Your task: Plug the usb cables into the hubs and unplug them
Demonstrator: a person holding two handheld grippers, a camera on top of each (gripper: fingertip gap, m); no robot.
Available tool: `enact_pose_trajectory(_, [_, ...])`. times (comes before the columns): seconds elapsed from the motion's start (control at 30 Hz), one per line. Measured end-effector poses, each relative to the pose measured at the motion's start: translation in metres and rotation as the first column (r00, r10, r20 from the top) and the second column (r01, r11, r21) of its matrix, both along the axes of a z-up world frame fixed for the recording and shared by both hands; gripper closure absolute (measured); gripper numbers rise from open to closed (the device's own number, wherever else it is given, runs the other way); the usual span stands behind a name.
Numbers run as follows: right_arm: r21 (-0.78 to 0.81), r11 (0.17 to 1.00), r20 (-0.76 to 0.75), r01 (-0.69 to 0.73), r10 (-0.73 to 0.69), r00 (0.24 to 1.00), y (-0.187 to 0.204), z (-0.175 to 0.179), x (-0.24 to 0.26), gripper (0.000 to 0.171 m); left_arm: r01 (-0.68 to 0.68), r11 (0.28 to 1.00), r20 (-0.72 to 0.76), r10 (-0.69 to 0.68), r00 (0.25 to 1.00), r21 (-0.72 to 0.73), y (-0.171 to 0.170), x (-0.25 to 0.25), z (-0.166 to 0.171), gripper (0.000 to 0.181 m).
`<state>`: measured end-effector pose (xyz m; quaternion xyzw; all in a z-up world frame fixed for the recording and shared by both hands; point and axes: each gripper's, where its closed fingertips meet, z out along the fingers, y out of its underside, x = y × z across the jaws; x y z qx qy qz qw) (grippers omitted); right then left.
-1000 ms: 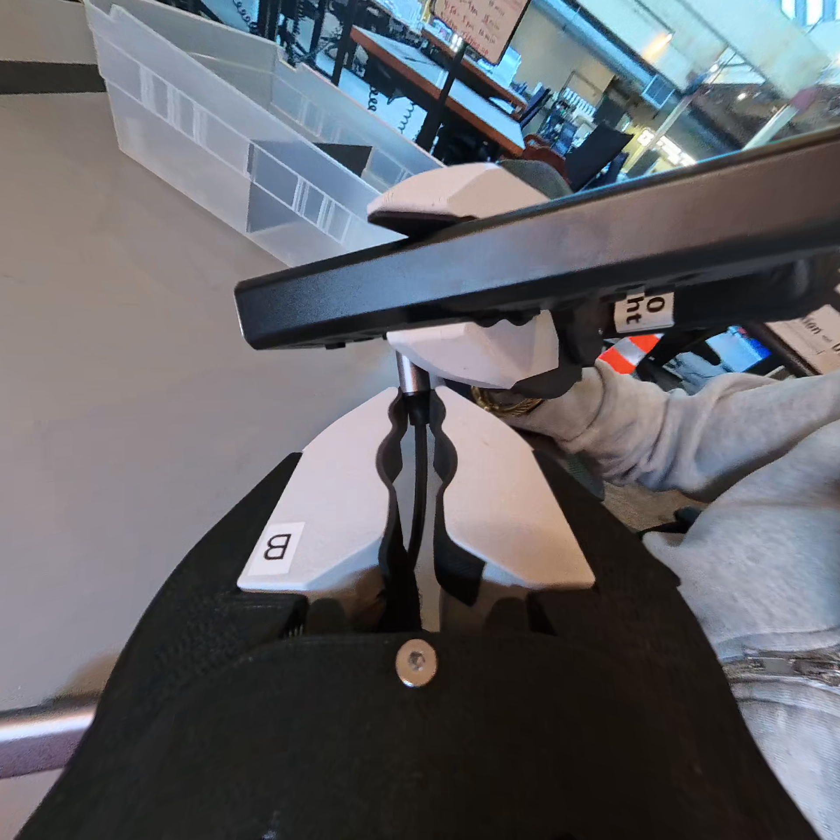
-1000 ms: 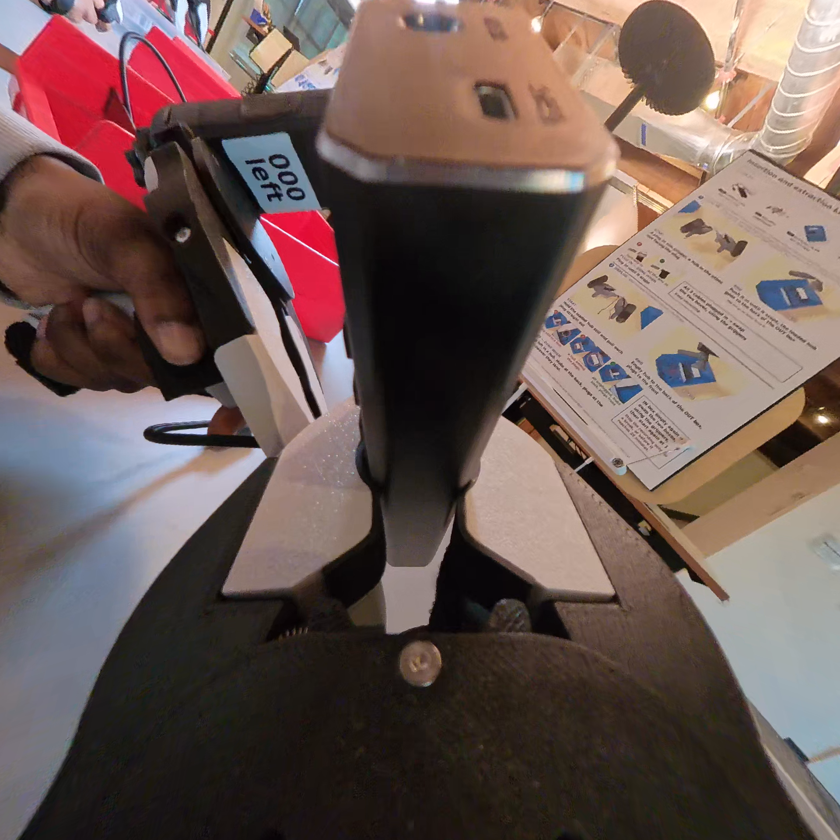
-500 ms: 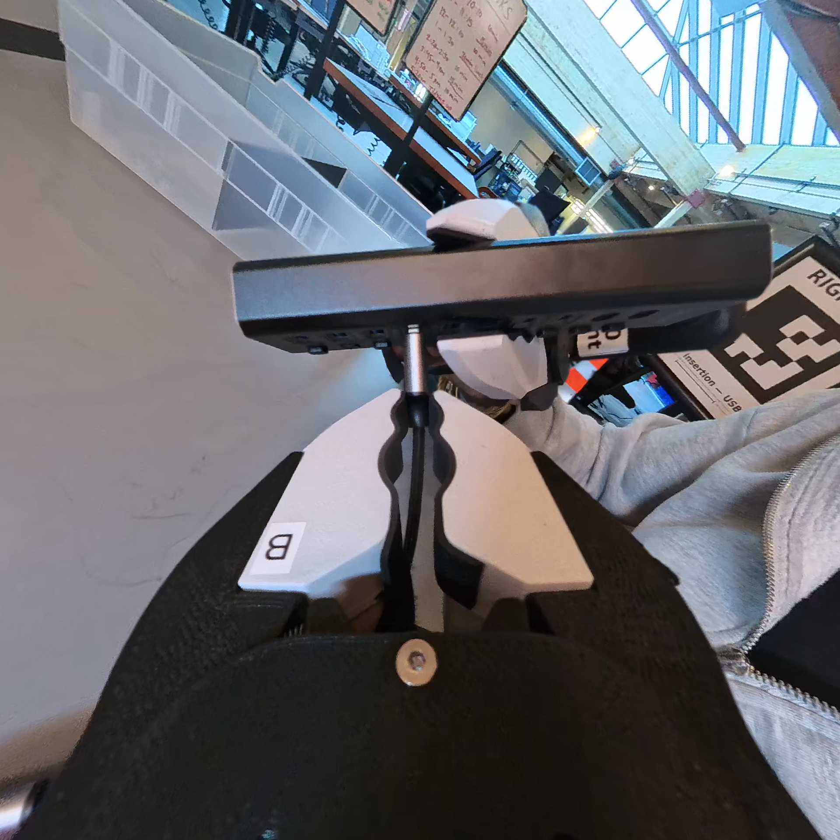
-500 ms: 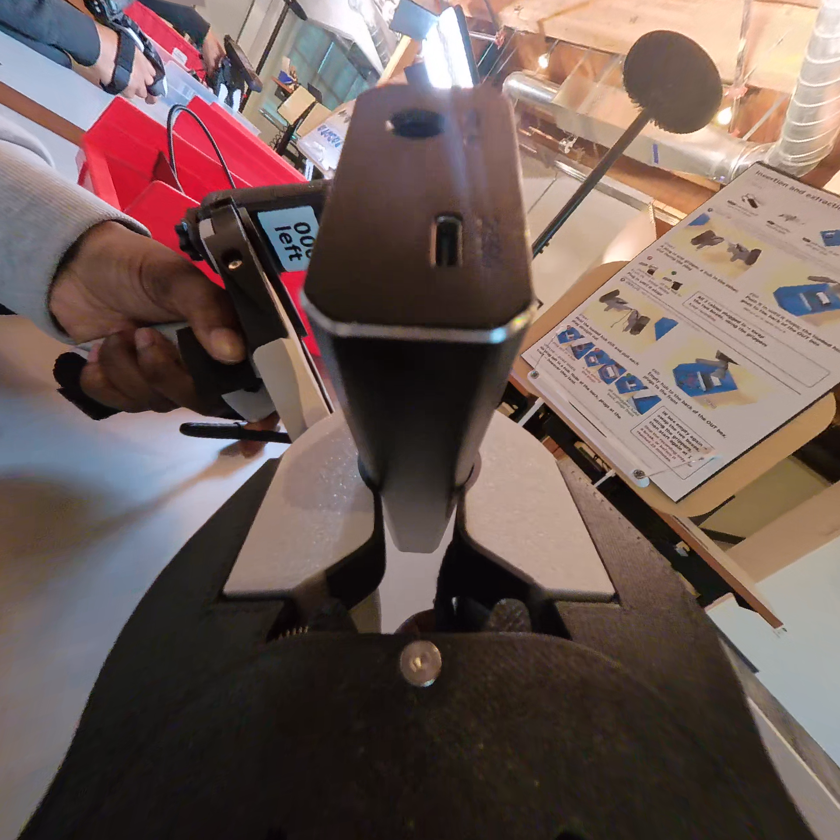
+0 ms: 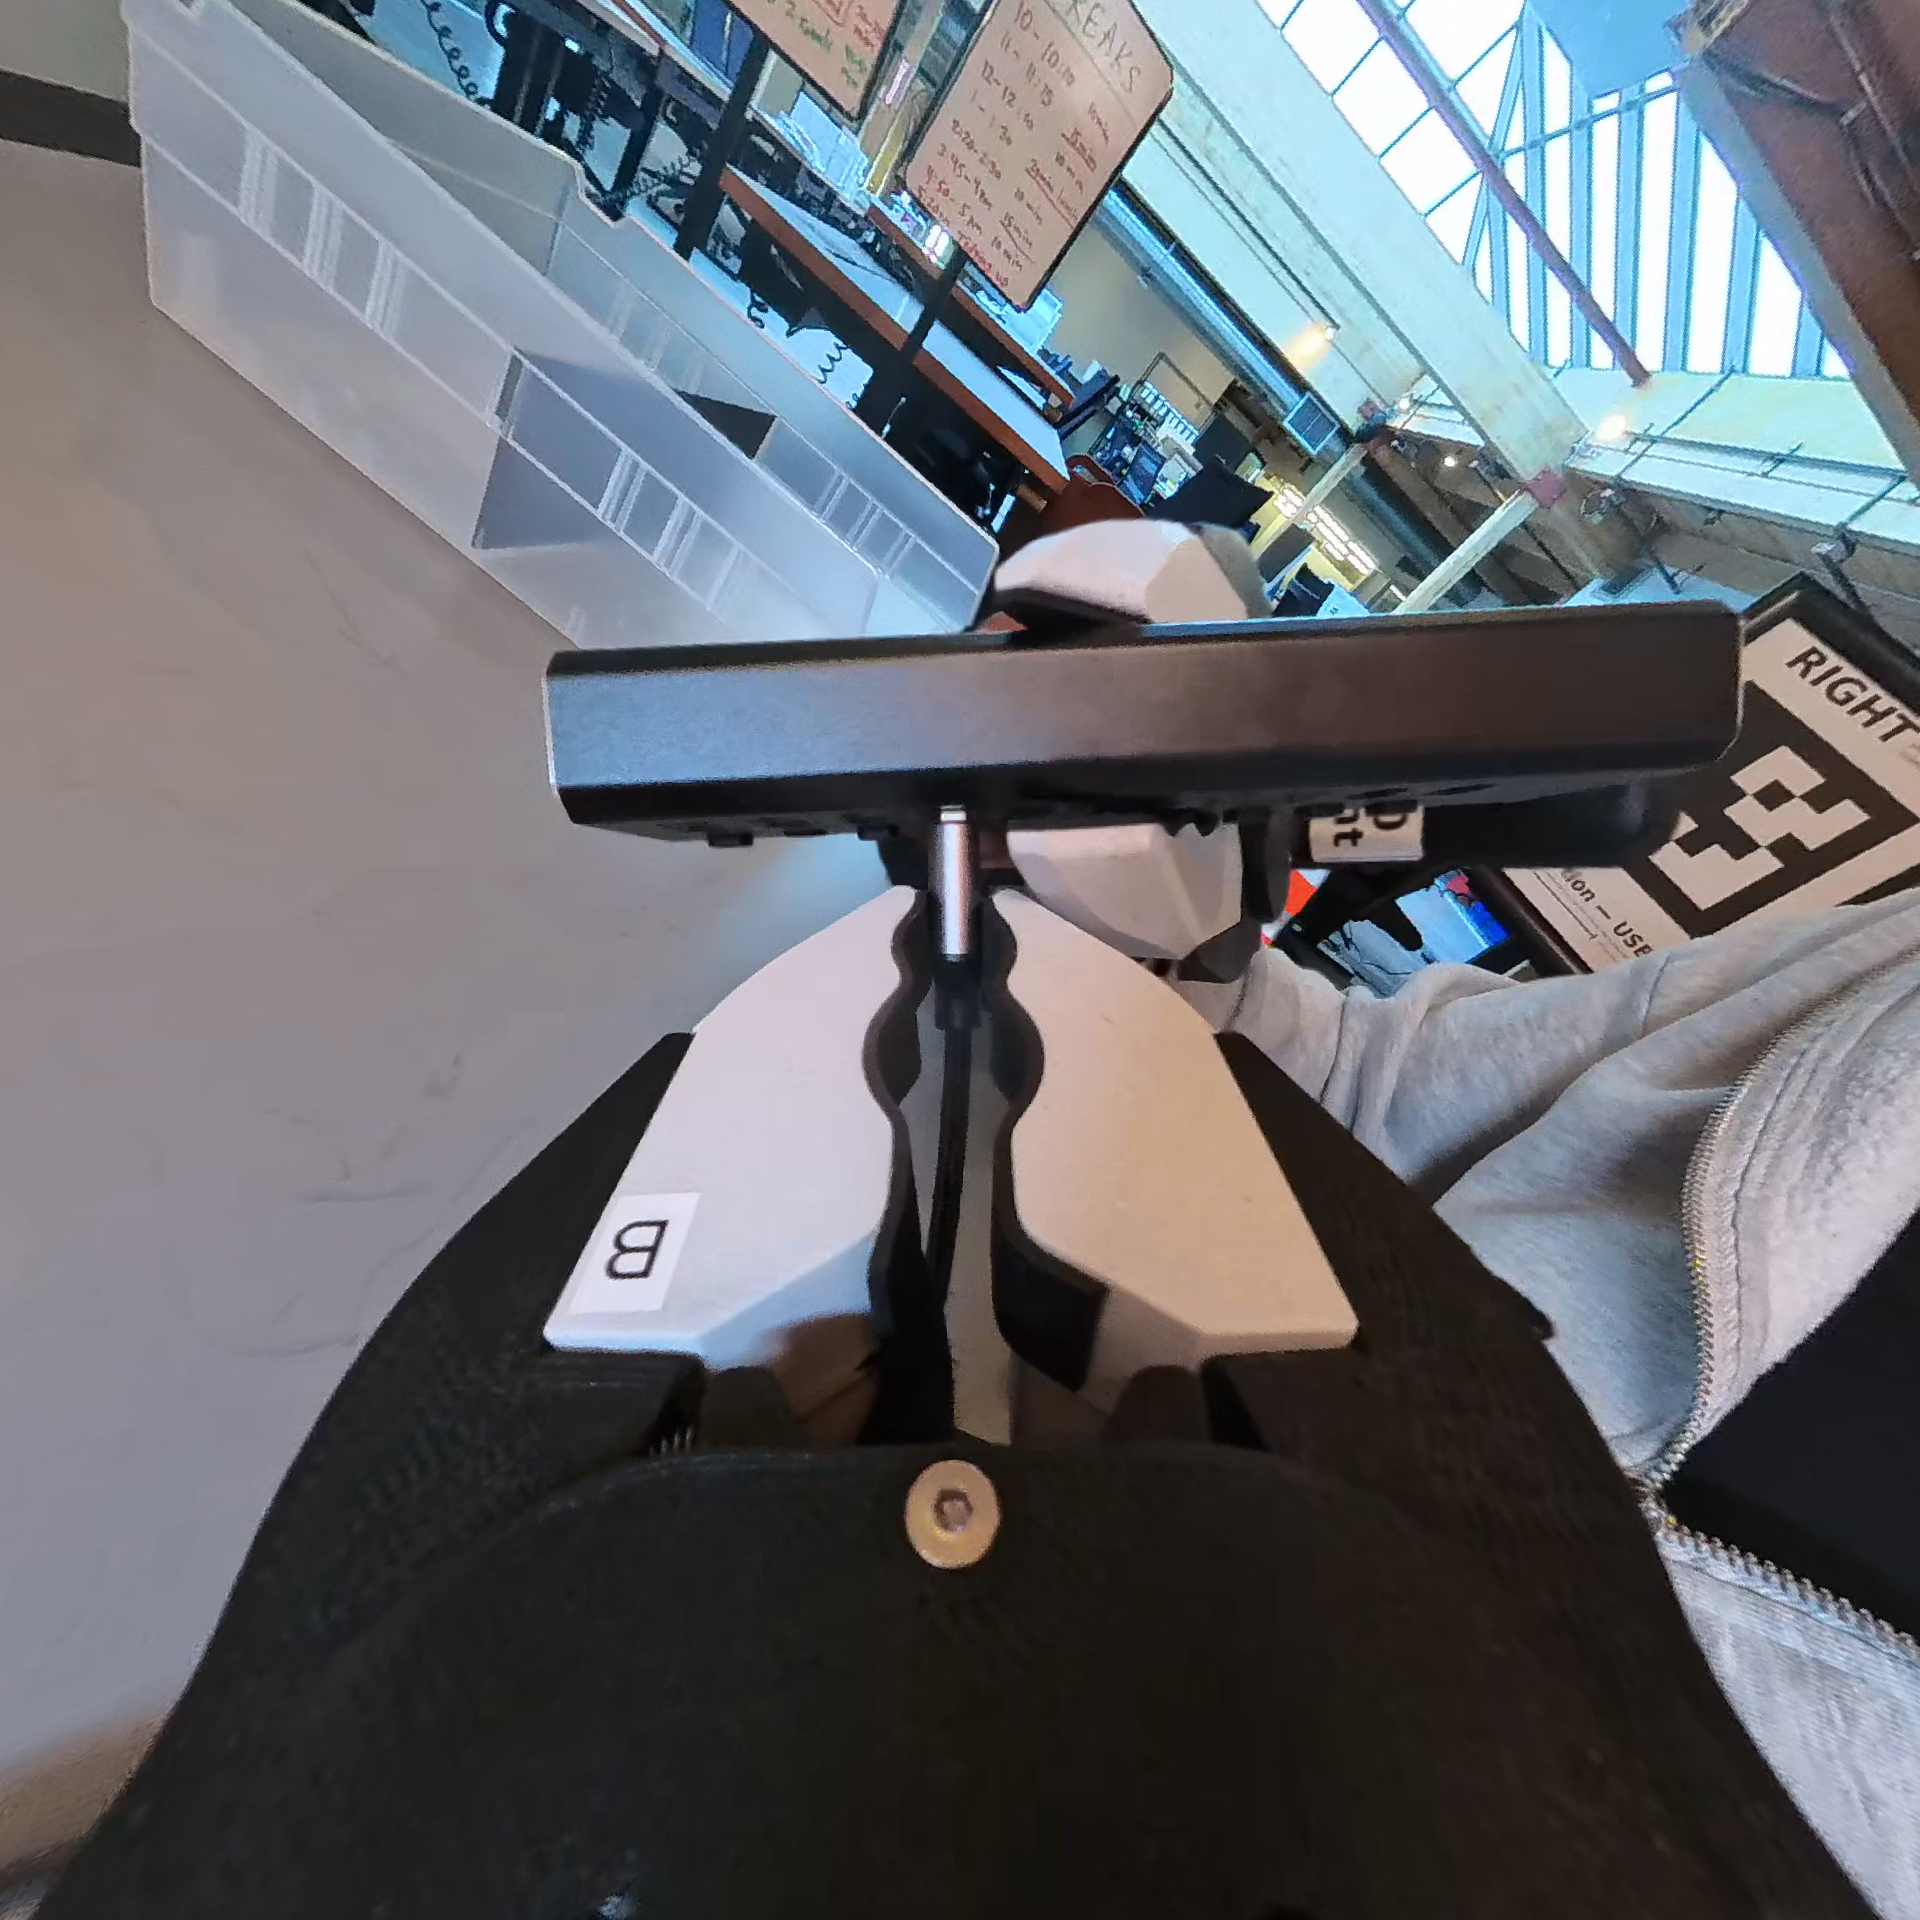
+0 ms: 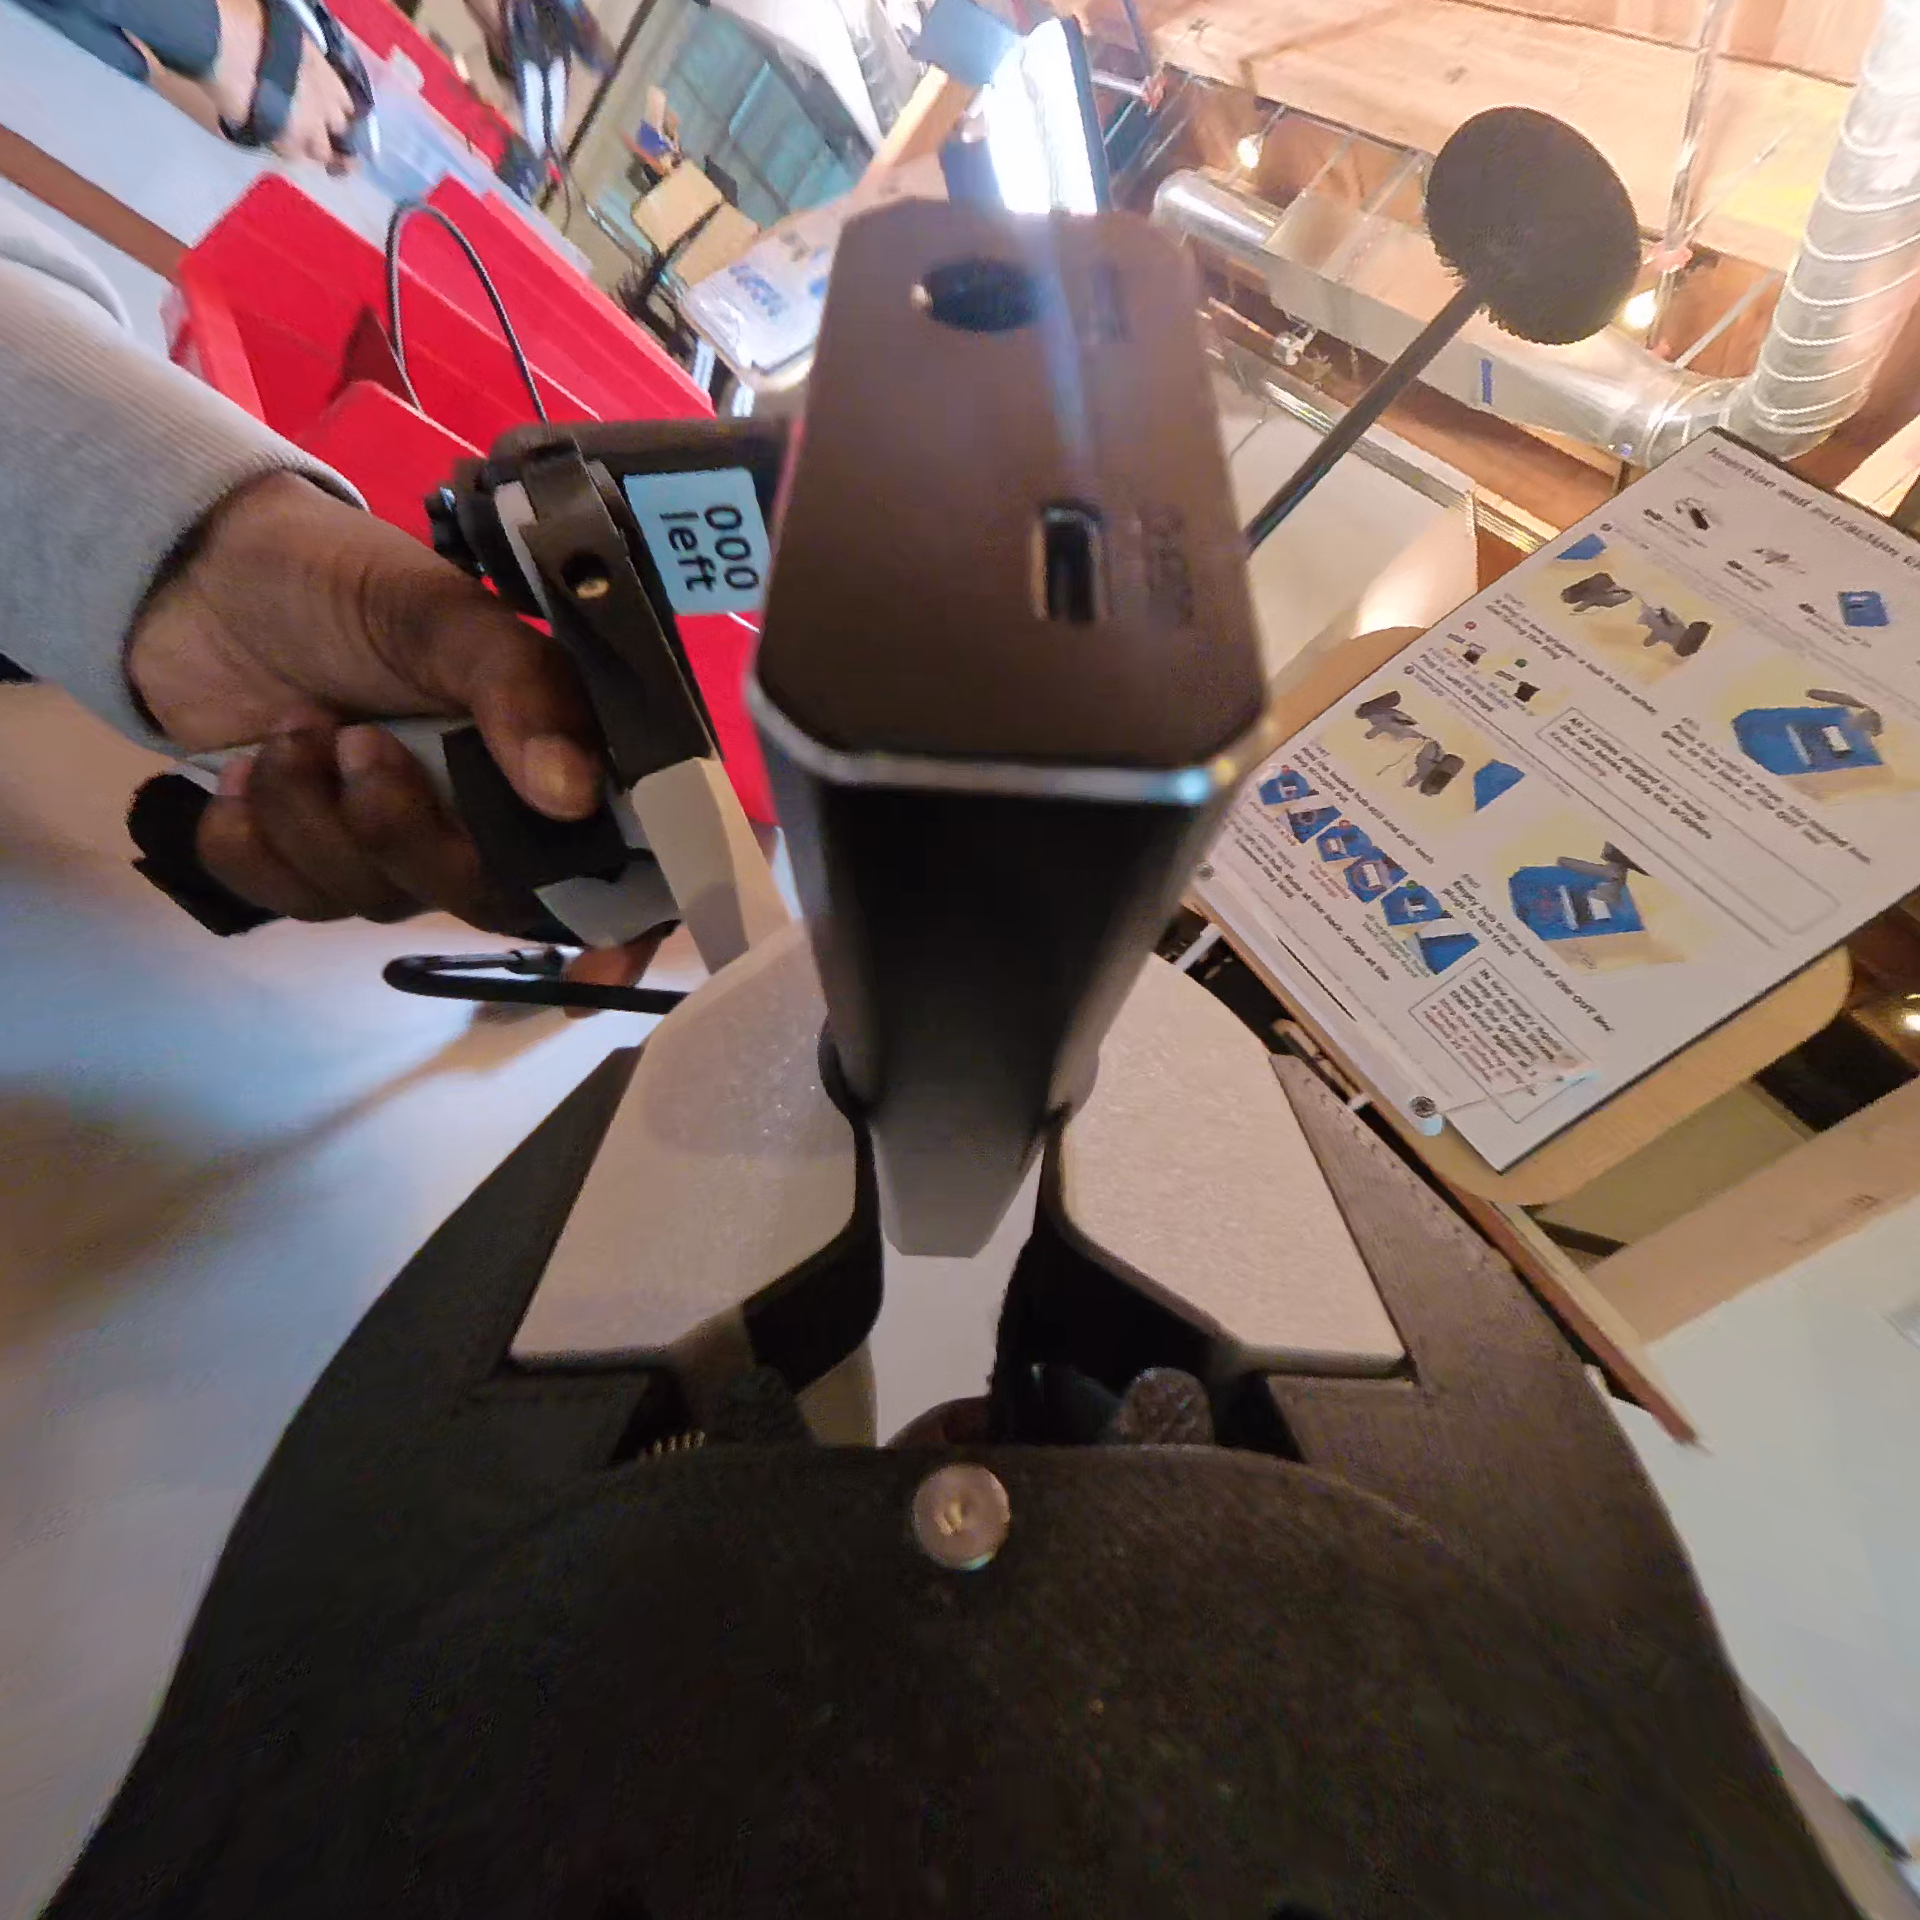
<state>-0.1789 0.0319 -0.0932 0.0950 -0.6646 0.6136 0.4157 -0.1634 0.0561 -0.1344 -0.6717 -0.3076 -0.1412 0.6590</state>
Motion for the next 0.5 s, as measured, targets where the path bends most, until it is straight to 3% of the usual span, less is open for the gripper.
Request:
enact_pose_trajectory(0.13, [0.036,0.999,-0.039,0.04,-0.039,0.999,0.001,0.002,-0.007,0.14,-0.073,0.993,-0.103,0.063,0.993,-0.089,-0.001,-0.005,0.001,0.172])
enact_pose_trajectory(0.2, [0.025,0.998,-0.024,0.053,-0.052,0.998,0.002,0.002,-0.009,0.14,-0.155,0.966,-0.25,0.102,0.963,-0.205,-0.003,-0.008,-0.002,0.17])
enact_pose_trajectory(0.27, [0.003,0.997,-0.028,0.074,-0.074,0.997,0.002,0.006,-0.011,0.14,-0.214,0.949,-0.309,0.138,0.941,-0.23,-0.004,-0.011,0.001,0.17])
enact_pose_trajectory(0.37, [-0.002,0.991,-0.05,0.132,-0.132,0.99,0.0,0.008,-0.015,0.138,-0.201,0.965,-0.187,0.169,0.968,-0.169,-0.007,-0.013,0.004,0.171])
enact_pose_trajectory(0.47, [0.005,0.98,-0.163,0.2,-0.196,0.967,-0.001,0.016,-0.013,0.136,-0.05,0.995,0.126,0.038,0.991,0.092,-0.007,-0.005,0.013,0.172])
enact_pose_trajectory(0.5, [0.008,0.977,-0.152,0.214,-0.21,0.966,-0.002,0.016,-0.015,0.136,-0.06,0.993,0.123,0.048,0.991,0.101,-0.008,-0.007,0.013,0.172])
